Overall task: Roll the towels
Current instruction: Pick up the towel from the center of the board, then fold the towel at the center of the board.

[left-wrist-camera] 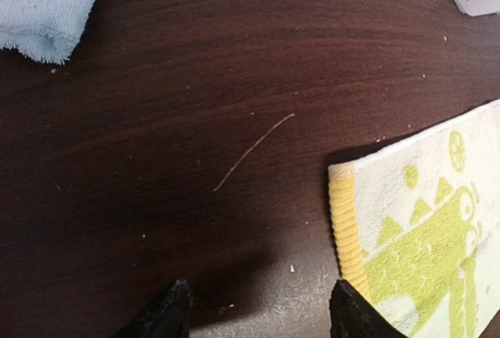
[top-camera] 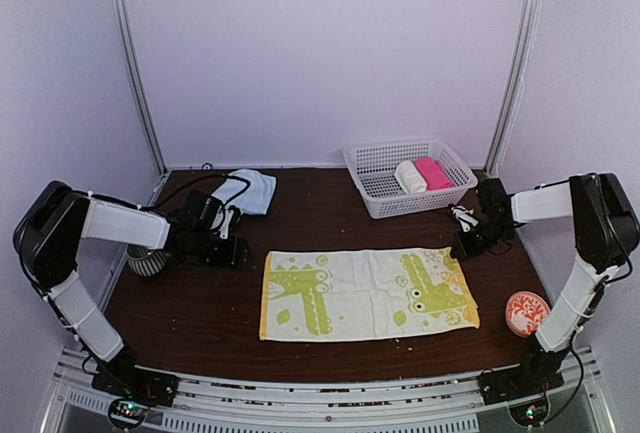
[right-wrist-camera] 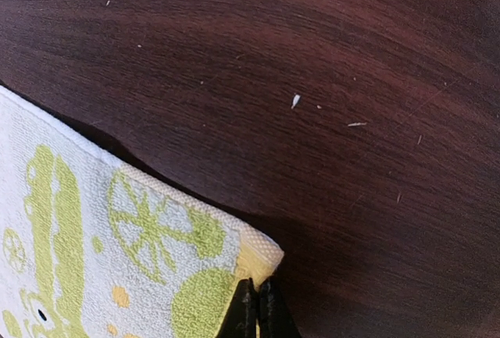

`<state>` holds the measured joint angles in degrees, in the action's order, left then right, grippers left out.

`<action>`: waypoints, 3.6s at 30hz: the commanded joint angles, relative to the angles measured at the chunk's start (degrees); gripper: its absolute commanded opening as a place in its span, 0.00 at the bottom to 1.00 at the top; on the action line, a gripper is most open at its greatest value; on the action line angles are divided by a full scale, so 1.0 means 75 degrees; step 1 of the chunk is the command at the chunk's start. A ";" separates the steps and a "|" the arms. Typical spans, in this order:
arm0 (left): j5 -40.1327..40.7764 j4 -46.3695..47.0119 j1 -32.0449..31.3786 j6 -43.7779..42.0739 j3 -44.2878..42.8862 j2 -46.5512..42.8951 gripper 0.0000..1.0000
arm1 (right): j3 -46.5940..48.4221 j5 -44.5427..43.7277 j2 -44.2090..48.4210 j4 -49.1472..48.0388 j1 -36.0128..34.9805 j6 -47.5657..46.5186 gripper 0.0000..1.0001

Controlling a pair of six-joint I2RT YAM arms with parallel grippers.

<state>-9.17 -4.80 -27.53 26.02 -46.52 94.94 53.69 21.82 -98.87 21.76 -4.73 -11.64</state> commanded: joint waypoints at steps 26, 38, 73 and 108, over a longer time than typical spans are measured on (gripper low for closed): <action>-0.1143 -0.1068 -0.0306 -0.0679 -0.2281 0.2493 0.32 | 0.0398 0.0356 -0.0594 0.0098 -0.0014 -0.0174 0.00; -0.1207 -0.1060 -0.0323 -0.0694 -0.2398 0.2572 0.00 | 0.0428 0.0374 -0.0630 0.0113 -0.0009 -0.0171 0.00; -0.1640 0.0334 -0.0346 -0.0674 -0.0715 -0.0998 0.00 | -0.0763 0.2822 0.2051 0.0097 0.0736 -0.2450 0.00; -0.2482 -0.1575 -0.0740 -0.1541 -0.0396 -0.0230 0.00 | -0.1955 0.3491 0.3149 0.2208 0.1085 -0.6875 0.00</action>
<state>-26.89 -15.35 -32.36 16.34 -48.86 92.27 40.10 45.45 -76.38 34.96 2.17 -58.26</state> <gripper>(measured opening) 0.008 0.006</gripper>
